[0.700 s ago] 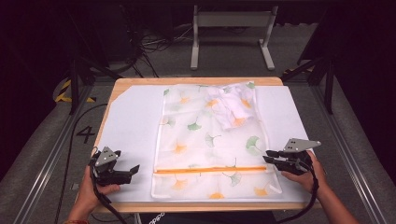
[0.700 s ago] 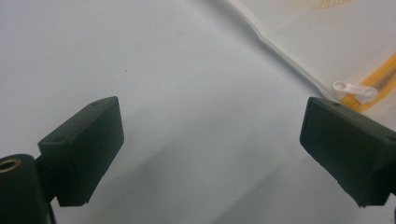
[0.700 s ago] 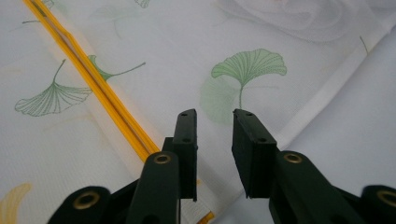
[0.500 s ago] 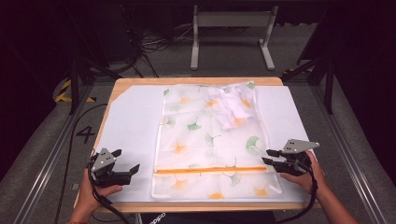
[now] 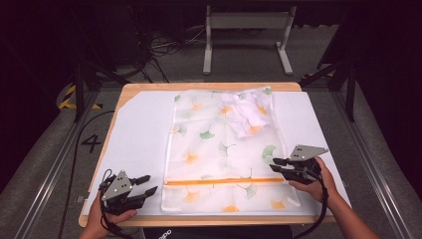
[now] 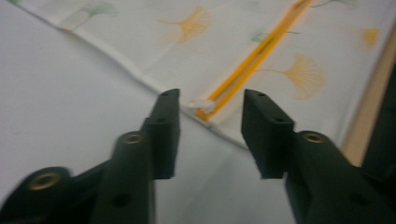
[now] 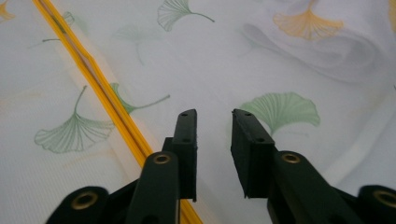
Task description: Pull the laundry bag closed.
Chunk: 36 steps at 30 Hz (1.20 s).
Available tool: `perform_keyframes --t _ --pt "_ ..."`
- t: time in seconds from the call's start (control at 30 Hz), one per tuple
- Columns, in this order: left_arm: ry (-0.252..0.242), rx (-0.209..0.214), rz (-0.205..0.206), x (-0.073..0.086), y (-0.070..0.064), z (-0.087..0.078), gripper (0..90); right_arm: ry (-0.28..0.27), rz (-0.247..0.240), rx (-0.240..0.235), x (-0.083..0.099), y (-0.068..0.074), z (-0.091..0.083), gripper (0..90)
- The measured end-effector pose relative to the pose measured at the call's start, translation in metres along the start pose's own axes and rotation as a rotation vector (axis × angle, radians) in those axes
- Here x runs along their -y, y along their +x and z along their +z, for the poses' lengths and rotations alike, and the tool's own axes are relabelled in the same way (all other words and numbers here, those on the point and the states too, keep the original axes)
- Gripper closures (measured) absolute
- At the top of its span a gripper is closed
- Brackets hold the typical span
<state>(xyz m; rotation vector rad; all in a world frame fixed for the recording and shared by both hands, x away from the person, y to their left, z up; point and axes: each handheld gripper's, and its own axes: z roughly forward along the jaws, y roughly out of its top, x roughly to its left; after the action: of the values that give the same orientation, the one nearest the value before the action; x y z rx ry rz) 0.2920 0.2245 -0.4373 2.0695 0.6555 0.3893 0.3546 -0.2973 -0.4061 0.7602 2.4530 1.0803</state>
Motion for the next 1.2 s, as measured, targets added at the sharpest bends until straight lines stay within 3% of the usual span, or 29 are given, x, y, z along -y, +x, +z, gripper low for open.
perform_keyframes --t 0.13,0.23,0.37,0.53,0.67,0.8,1.0,1.2 --pt "0.005 0.012 0.001 -0.003 -0.004 0.0 82.6 -0.009 -0.047 -0.044 -0.018 0.011 0.008 83.4" --pt "0.023 0.02 -0.002 -0.002 -0.006 0.003 88.2 -0.01 -0.069 -0.084 -0.031 0.02 0.016 86.3" --pt "0.052 0.049 0.012 -0.005 -0.01 0.01 90.0 -0.026 -0.104 -0.14 -0.053 0.036 0.033 90.0" --pt "0.103 0.05 0.045 -0.007 -0.016 0.02 90.0 -0.022 -0.165 -0.187 -0.074 0.056 0.053 90.0" --pt "0.147 0.044 0.061 -0.006 -0.018 0.03 90.0 -0.027 -0.237 -0.24 -0.1 0.083 0.079 90.0" --pt "0.183 0.047 0.072 -0.004 -0.018 0.037 89.9 -0.013 -0.274 -0.284 -0.117 0.101 0.104 90.0" --pt "0.183 0.052 0.072 -0.004 -0.017 0.038 90.0 -0.016 -0.294 -0.353 -0.147 0.129 0.141 90.0" --pt "0.176 0.061 0.057 -0.001 -0.016 0.038 90.0 -0.002 -0.311 -0.382 -0.163 0.15 0.169 90.0"
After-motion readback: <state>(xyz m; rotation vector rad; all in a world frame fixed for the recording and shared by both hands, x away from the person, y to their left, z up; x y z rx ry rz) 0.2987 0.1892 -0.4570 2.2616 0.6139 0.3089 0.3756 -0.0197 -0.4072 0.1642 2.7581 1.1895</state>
